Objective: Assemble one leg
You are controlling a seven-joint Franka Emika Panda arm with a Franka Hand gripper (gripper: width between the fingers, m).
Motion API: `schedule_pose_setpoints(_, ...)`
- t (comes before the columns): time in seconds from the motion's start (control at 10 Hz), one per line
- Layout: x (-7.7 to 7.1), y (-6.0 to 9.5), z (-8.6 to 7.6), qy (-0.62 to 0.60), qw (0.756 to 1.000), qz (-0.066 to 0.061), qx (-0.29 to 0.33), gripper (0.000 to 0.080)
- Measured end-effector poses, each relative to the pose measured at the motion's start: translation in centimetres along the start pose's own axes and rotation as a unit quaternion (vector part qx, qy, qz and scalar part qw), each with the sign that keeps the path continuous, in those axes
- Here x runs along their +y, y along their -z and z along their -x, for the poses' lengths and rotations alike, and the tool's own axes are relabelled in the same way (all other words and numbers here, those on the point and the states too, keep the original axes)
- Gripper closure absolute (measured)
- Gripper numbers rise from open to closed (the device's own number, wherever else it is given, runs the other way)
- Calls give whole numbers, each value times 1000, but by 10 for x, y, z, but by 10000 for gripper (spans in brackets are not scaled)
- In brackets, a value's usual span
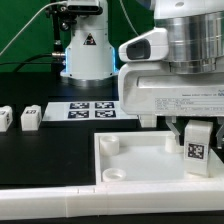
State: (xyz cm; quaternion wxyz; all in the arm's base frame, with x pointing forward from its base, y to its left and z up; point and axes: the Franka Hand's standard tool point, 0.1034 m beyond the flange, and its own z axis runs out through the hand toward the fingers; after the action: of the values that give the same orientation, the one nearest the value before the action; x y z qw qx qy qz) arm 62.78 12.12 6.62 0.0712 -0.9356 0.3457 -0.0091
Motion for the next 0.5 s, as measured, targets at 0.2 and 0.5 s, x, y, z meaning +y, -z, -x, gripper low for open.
schedule_pose_setpoints(0.2,-1,-1,0,-142,990,-1,0,505)
schedule_pose_setpoints(0.5,-2,-2,-2,-342,939,-17,-11,505)
